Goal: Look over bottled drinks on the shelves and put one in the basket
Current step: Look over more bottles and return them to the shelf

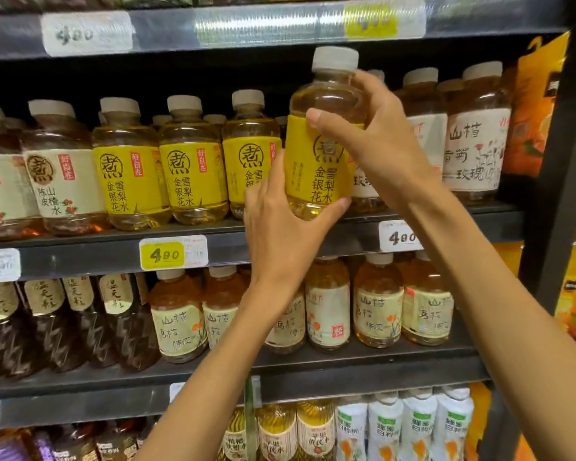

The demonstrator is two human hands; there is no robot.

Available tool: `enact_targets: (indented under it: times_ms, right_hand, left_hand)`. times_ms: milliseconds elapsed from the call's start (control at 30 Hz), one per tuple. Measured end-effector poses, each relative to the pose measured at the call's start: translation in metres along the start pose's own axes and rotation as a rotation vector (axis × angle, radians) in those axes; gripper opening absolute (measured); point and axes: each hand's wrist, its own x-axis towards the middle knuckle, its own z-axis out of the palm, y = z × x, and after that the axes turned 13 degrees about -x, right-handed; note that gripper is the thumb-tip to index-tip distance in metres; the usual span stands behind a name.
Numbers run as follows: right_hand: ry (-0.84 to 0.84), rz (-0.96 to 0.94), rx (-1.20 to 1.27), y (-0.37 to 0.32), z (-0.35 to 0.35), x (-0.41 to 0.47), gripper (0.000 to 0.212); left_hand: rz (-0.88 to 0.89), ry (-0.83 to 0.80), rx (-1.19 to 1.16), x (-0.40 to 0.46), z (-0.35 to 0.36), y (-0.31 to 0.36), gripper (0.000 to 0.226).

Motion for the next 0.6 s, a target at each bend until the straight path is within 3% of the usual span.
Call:
enact_targets:
  times_ms: [167, 300, 433, 600]
  right_hand:
    - [0.037, -0.028, -0.059, 0.023, 0.011, 0.002, 0.067]
    - [0.053, -0.108, -0.141, 0.031, 0.016, 0.004, 0.063]
    - [0.131, -0.208, -0.32, 0.036, 0.016, 0.004, 0.056]
    - [0.085, -0.224, -0.543, 0.044, 0.009, 0.002, 0.059]
  left_hand:
    - [-0.003, 0.012, 0.108, -0.002, 0.007, -0.011, 0.088]
    - [0.018, 0.092, 0.259, -0.001, 0.013, -0.014, 0.088]
    - [0.044, 0.162, 0.276, -0.001, 0.02, -0.011, 0.097]
    - [0.05, 0.156, 0.407, 0.003, 0.025, -0.013, 0.094]
